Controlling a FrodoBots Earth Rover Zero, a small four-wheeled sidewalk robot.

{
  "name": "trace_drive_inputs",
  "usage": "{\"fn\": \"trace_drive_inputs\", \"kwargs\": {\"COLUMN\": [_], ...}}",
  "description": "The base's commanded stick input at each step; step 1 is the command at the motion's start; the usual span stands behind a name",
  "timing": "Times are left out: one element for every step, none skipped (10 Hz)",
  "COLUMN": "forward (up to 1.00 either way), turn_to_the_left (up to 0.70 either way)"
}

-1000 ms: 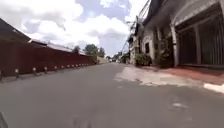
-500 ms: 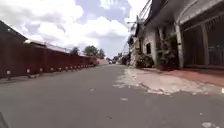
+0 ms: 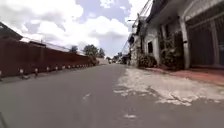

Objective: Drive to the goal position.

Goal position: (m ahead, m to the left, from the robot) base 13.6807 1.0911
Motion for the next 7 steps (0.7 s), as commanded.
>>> {"fn": "trace_drive_inputs", "kwargs": {"forward": [1.0, 1.0, 1.0, 1.0, 1.0, 1.0, 1.0], "turn_to_the_left": [0.0, 0.0, 0.0, 0.0, 0.0, 0.0, 0.0]}}
